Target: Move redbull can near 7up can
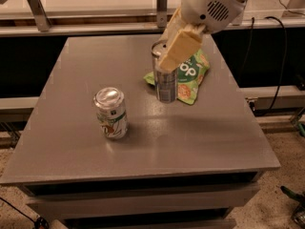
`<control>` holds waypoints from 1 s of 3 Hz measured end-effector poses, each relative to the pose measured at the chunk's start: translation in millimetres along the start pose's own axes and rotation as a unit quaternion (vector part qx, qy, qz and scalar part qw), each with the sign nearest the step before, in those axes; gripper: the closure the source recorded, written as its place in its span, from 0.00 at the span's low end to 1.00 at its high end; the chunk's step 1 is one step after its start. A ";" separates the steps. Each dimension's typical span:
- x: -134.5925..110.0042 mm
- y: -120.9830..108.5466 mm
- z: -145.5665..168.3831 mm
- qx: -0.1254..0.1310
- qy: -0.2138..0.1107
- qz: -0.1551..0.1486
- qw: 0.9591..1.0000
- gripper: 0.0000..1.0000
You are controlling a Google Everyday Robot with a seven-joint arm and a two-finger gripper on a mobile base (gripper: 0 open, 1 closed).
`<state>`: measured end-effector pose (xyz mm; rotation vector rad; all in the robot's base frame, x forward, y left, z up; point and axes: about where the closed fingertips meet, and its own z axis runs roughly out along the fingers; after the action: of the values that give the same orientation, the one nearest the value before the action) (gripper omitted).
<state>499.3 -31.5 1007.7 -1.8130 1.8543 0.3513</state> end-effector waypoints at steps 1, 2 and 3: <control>-5.9 19.9 30.4 -0.049 -0.027 -0.011 0.998 1.00; -33.0 31.8 66.8 -0.069 -0.047 -0.057 0.995 1.00; -33.0 31.8 66.8 -0.069 -0.047 -0.057 0.995 1.00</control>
Offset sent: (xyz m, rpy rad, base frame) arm -0.0219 0.1133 -0.0669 0.0918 0.0318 0.2972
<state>479.1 33.8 964.2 -1.9491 1.6918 0.5231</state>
